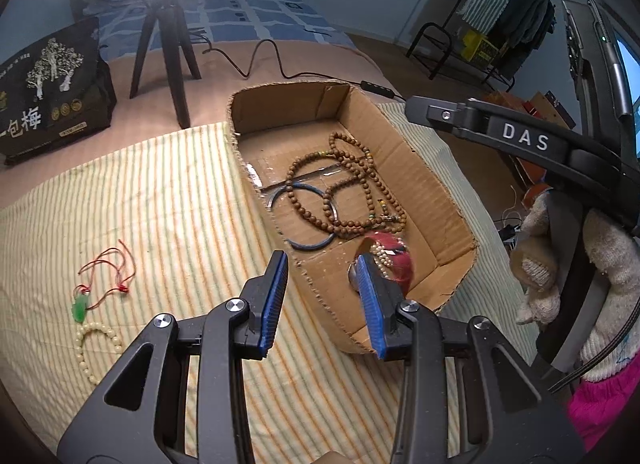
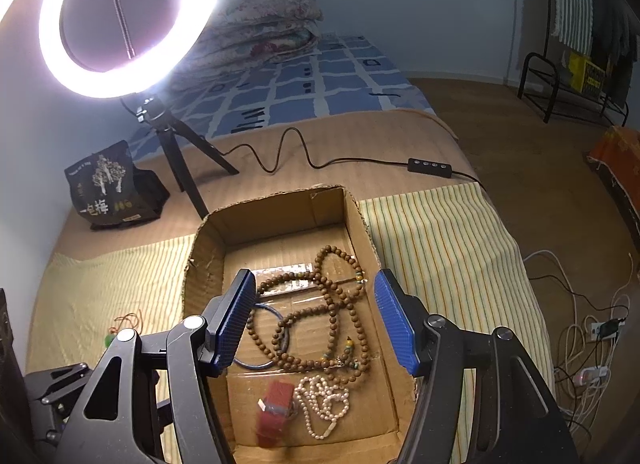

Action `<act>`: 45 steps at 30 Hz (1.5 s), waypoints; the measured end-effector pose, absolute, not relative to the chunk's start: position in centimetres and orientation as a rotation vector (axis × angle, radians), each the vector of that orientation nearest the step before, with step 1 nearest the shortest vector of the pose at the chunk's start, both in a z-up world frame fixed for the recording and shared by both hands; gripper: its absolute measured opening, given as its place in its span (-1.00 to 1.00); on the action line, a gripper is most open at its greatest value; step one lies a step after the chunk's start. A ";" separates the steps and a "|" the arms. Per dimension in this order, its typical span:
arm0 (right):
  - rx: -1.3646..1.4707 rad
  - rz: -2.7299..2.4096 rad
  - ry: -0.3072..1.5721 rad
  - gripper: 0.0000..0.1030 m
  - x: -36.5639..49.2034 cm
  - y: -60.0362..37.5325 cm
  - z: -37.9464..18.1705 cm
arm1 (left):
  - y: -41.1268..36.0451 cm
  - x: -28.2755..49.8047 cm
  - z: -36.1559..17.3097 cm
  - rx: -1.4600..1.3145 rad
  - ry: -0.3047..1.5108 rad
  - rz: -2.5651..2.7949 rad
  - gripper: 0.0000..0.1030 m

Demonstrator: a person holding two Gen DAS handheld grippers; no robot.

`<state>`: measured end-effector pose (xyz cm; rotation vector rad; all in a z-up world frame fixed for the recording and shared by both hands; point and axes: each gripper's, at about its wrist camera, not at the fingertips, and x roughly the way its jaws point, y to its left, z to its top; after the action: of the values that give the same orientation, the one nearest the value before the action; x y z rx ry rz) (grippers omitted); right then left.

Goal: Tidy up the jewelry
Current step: 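Open left tool dropping watch into box while right tool releases mala, then withdraw both open tools from box back over the bed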

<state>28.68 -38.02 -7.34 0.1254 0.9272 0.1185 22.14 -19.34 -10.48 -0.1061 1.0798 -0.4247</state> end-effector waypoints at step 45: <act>-0.113 0.538 0.988 0.20 18.3 -20.9 -9.3 | 1.1 20.6 -12.7 -0.091 1.116 -0.164 -0.30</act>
<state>18.32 -20.88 -9.26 -0.1132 0.9878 0.5384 20.63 1.06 -12.71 -0.0906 1.1164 -0.1642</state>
